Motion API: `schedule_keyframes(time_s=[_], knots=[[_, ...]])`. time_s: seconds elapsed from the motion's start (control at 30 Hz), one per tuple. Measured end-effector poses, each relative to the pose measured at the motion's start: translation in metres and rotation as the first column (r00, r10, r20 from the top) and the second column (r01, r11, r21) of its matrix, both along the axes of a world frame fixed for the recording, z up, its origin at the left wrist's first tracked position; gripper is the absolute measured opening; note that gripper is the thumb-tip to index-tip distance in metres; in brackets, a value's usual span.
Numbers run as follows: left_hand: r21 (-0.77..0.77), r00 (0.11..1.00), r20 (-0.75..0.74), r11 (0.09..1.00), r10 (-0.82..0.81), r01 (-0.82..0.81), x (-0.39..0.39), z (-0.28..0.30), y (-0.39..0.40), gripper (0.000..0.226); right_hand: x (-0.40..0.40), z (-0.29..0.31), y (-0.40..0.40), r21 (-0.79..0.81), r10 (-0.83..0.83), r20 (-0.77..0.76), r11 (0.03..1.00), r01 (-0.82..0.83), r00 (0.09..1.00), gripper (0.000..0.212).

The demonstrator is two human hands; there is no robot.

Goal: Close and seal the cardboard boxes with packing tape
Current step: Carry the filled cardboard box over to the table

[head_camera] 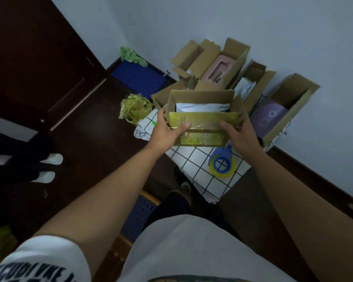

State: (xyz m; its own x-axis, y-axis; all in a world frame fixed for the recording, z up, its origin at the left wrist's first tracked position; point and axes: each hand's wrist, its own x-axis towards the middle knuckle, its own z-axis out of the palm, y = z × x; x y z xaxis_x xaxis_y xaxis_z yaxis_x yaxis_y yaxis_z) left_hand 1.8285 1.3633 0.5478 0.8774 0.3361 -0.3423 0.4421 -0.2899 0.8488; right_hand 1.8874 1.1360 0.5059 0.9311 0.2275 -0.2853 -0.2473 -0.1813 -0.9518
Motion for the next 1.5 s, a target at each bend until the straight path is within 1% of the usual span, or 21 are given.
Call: schedule_keyframes(time_s=[0.13,0.27,0.37,0.43,0.53,0.6,0.73,0.8,0.87,0.93,1.03,1.13,1.17,1.23,1.33,1.37,1.43,1.5], knots=[[0.009,0.995,-0.01,0.995,-0.097,0.097,0.034,-0.012,0.02,0.08,0.016,-0.007,0.013,-0.044,-0.077,0.009,0.996,0.078,0.997,0.067],[-0.052,0.985,-0.007,0.984,-0.173,0.172,0.077,-0.03,0.053,0.082,0.041,-0.019,0.047,-0.125,-0.182,0.019,0.975,0.183,0.983,0.065],[-0.141,0.978,-0.022,0.969,-0.209,0.204,0.114,-0.052,0.097,0.091,0.068,-0.031,0.089,-0.217,-0.235,0.052,0.946,0.241,0.971,0.055],[-0.137,0.972,-0.023,0.964,-0.232,0.227,0.142,-0.065,0.131,0.089,0.079,-0.037,0.124,-0.259,-0.291,0.072,0.918,0.299,0.954,0.045],[-0.15,0.965,-0.013,0.955,-0.26,0.255,0.173,-0.074,0.173,0.083,0.093,-0.036,0.171,-0.246,-0.366,0.061,0.896,0.369,0.929,0.05],[-0.149,0.961,0.001,0.95,-0.277,0.274,0.188,-0.075,0.188,0.082,0.099,-0.032,0.19,-0.261,-0.403,0.072,0.875,0.407,0.913,0.053],[-0.11,0.925,-0.031,0.921,-0.378,0.373,0.208,-0.071,0.185,0.079,0.098,-0.018,0.194,-0.288,-0.504,0.068,0.817,0.5,0.861,0.058],[-0.125,0.896,-0.03,0.891,-0.442,0.436,0.214,-0.065,0.172,0.076,0.091,-0.01,0.186,-0.289,-0.556,0.073,0.783,0.552,0.828,0.054],[-0.147,0.872,-0.01,0.863,-0.489,0.483,0.219,-0.063,0.157,0.075,0.082,-0.004,0.177,-0.292,-0.588,0.082,0.757,0.584,0.804,0.043],[-0.133,0.854,0.016,0.845,-0.52,0.517,0.221,-0.063,0.143,0.073,0.075,-0.002,0.167,-0.282,-0.612,0.094,0.74,0.611,0.785,0.037],[-0.165,0.855,0.05,0.84,-0.517,0.517,0.224,-0.072,0.129,0.074,0.071,-0.012,0.156,-0.305,-0.617,0.134,0.719,0.625,0.775,0.039],[-0.209,0.888,0.052,0.865,-0.456,0.456,0.219,-0.094,0.126,0.067,0.066,-0.038,0.152,-0.378,-0.548,0.181,0.727,0.572,0.816,0.058],[-0.214,0.896,0.045,0.872,-0.441,0.44,0.214,-0.106,0.125,0.066,0.064,-0.048,0.152,-0.395,-0.532,0.179,0.732,0.556,0.828,0.062],[-0.219,0.908,0.029,0.884,-0.418,0.414,0.198,-0.13,0.123,0.071,0.053,-0.073,0.149,-0.425,-0.527,0.175,0.721,0.546,0.832,0.065],[-0.198,0.911,0.034,0.891,-0.412,0.41,0.177,-0.169,0.119,0.071,0.032,-0.11,0.141,-0.508,-0.485,0.233,0.679,0.531,0.843,0.073],[-0.202,0.912,0.034,0.891,-0.409,0.407,0.172,-0.182,0.118,0.073,0.027,-0.122,0.139,-0.531,-0.468,0.243,0.669,0.52,0.85,0.073],[-0.212,0.918,0.052,0.894,-0.394,0.395,0.164,-0.211,0.118,0.087,0.018,-0.146,0.14,-0.537,-0.434,0.285,0.666,0.518,0.854,0.064],[-0.179,0.921,0.105,0.904,-0.375,0.388,0.162,-0.238,0.116,0.082,0.014,-0.173,0.141,-0.522,-0.414,0.348,0.66,0.541,0.841,0.059]])
